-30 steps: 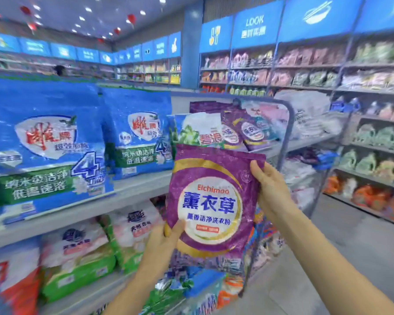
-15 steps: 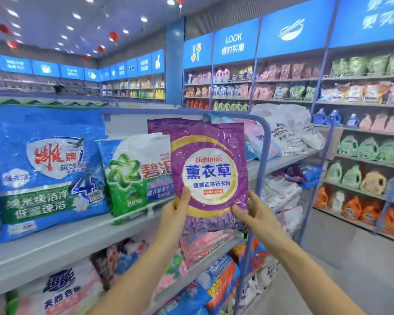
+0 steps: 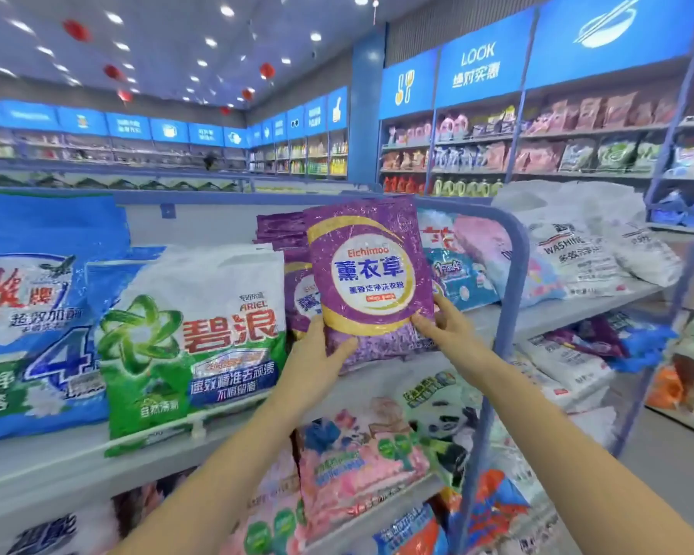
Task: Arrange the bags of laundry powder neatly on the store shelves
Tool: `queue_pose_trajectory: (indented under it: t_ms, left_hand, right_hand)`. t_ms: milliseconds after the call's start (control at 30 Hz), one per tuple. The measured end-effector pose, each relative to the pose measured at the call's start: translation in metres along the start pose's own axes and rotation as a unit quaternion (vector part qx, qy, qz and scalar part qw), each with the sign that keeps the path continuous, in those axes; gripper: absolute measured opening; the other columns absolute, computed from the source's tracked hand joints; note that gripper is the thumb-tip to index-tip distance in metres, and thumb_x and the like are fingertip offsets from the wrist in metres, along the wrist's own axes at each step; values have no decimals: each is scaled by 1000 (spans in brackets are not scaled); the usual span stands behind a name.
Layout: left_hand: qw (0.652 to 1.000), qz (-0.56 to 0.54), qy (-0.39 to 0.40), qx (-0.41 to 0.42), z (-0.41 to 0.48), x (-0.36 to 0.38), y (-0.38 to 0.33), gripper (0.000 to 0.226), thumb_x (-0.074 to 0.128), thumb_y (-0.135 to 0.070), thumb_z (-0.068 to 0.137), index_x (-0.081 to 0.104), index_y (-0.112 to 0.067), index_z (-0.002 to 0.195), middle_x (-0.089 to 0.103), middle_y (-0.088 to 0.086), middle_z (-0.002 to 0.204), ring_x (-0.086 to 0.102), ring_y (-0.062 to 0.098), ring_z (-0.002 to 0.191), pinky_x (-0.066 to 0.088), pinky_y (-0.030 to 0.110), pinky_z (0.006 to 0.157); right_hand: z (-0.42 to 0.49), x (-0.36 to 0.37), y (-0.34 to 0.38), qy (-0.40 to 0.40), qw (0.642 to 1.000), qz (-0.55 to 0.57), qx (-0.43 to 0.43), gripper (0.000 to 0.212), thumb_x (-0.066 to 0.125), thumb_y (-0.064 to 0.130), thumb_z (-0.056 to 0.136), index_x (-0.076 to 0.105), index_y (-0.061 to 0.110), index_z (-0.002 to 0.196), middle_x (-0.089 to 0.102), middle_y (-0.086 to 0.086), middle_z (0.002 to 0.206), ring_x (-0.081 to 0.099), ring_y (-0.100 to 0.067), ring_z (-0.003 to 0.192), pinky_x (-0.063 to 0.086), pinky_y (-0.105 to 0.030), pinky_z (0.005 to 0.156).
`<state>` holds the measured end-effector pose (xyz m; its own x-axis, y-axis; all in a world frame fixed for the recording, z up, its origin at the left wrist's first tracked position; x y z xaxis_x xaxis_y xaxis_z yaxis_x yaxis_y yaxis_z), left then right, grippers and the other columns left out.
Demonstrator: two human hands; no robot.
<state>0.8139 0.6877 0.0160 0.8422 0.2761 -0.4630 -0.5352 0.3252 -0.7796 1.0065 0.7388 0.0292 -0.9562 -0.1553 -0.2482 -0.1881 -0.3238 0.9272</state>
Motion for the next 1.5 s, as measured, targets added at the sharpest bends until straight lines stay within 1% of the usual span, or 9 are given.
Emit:
queue_pose_trajectory:
  t_ms: [133,433,600,700,833,933,1167,1367,1500]
  left_hand:
    - [974,208,-86,-7,7,-6,-1,64,50,-44,91,23,-16,141,63,8,100,60,30,91,49,42,80]
    - [965,227,-96,-94,4,3,3,48,55,-34,91,37,-13,129,62,8,116,59,28,104,45,33,82]
    - [958,234,-102,-130,2,1,9,39,56,-29,90,40,-8,119,62,13,107,58,30,96,44,35,79]
    - [956,232,-108,-143,7,-6,14,37,58,-28,89,43,-8,116,54,13,113,52,28,105,39,31,79]
    - [947,262,-101,-154,4,-5,14,34,59,-27,89,47,-7,113,58,11,114,54,26,105,41,31,80]
    - [932,311,-90,-162,-4,-1,14,31,62,-28,87,49,-6,104,62,11,102,58,27,95,43,32,76]
    - [940,253,-132,-186,-9,-10,15,21,55,-28,91,49,-11,102,57,1,82,56,21,78,41,31,66]
    - [921,316,-137,-179,-6,-7,19,16,47,-26,95,45,-12,88,60,10,87,58,30,85,47,40,75]
    - [916,324,-147,-185,-7,-5,18,17,47,-26,96,43,-11,87,62,14,92,58,32,88,47,42,77]
  right_hand:
    - [30,5,-1,61,997,-32,-39,53,51,18,94,26,17,141,47,17,117,48,-3,108,37,-21,99]
    - [51,9,-7,130,969,-153,-140,58,58,23,90,31,4,139,49,2,120,50,-15,108,38,-24,88]
    - [63,18,-14,148,953,-187,-187,47,62,29,87,39,13,126,57,13,101,58,-8,89,43,-19,72]
    - [72,27,-13,146,951,-186,-200,42,63,29,87,42,12,119,60,8,99,57,-12,87,43,-27,73]
    - [74,29,-13,123,932,-263,-218,34,63,36,86,36,18,98,45,17,64,41,-3,58,32,-32,76]
    - [71,28,-25,125,911,-334,-205,38,61,46,84,37,19,93,43,15,60,40,-7,61,26,-35,92]
    - [69,26,-28,114,913,-350,-176,41,40,51,92,27,22,66,42,5,58,40,-10,61,27,-34,92]
    - [66,33,-32,-36,880,-416,-225,39,38,48,93,46,11,86,58,-2,70,49,-25,68,29,-38,86]
    - [63,34,-35,-52,882,-420,-206,57,34,50,93,41,4,127,66,-7,87,60,-28,85,24,-40,98]
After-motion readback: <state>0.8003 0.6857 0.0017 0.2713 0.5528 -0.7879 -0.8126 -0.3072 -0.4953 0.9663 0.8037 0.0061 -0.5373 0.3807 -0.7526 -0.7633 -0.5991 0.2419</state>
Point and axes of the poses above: each hand's wrist, its own z-axis towards the middle knuckle, its own x-axis out of the palm, y = z × x, the point moved 7 cm from there along z, towards the middle knuckle
